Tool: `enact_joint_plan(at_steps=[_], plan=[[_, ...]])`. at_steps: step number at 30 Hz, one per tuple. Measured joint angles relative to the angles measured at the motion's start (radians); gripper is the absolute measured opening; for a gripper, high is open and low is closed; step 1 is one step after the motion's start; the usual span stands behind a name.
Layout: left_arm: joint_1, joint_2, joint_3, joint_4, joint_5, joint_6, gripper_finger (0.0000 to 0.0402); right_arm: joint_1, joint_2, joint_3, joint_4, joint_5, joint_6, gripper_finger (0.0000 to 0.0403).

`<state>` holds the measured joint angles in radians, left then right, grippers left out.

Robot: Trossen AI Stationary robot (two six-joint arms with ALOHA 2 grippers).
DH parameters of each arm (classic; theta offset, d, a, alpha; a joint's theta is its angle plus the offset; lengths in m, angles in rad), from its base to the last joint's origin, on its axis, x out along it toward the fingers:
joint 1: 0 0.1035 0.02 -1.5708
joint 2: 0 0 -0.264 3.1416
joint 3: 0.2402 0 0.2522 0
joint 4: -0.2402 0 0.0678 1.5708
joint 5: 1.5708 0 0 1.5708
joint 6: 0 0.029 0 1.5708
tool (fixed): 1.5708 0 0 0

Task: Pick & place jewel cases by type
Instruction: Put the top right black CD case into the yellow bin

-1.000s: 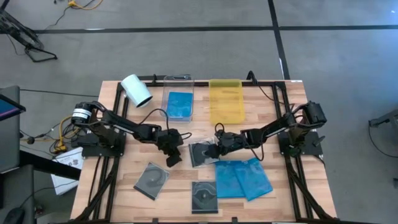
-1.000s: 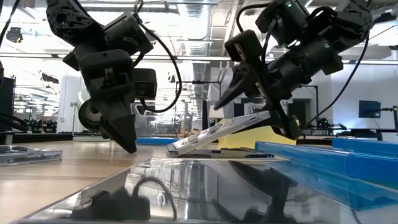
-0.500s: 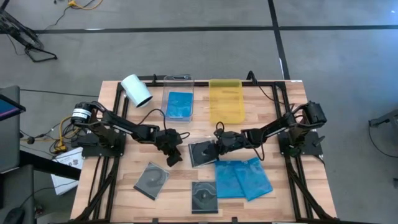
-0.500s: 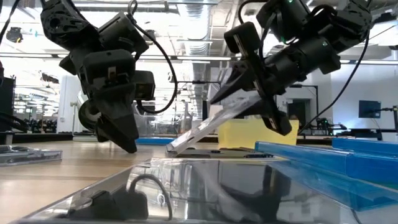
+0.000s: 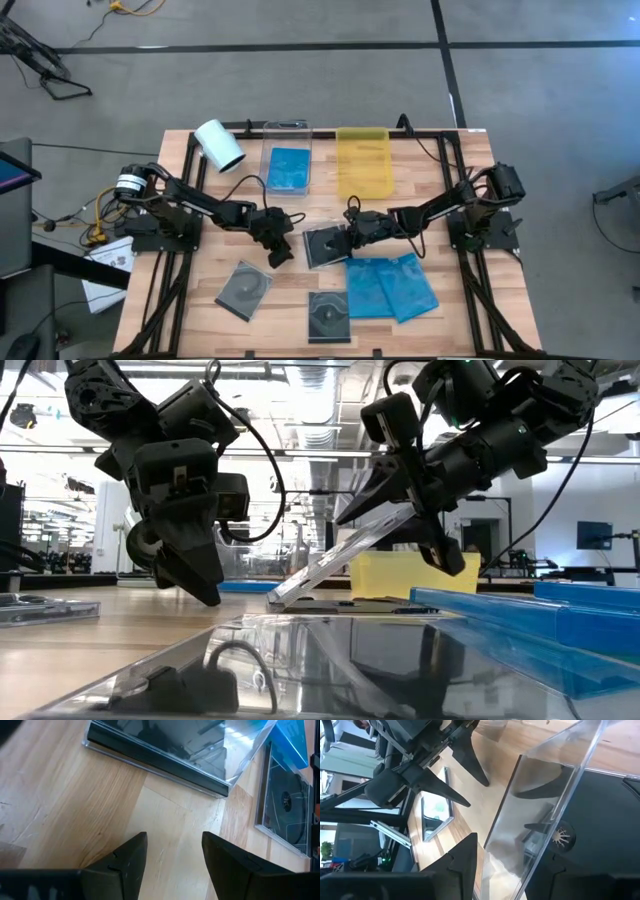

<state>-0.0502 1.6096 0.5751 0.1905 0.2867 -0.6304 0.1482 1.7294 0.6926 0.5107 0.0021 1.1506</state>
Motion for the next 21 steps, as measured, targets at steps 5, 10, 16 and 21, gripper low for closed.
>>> enact_joint_plan(at_steps=[5, 10, 16, 21], plan=[[0.000, 0.000, 0.000, 0.001, -0.003, 0.000, 0.0185, 0.000, 0.000, 0.000, 0.002, 0.000, -0.017, 0.0120], [0.000, 0.000, 0.001, 0.001, -0.003, 0.002, 0.0185, 0.007, 0.000, 0.000, 0.003, 0.029, -0.037, 0.0117], [0.000, -0.001, 0.001, 0.002, -0.008, 0.003, 0.0185, 0.016, 0.000, 0.000, 0.002, 0.030, -0.058, 0.0106], [0.000, -0.002, 0.002, 0.004, -0.022, 0.006, 0.0185, 0.031, 0.000, 0.000, 0.044, 0.034, -0.111, 0.0099]])
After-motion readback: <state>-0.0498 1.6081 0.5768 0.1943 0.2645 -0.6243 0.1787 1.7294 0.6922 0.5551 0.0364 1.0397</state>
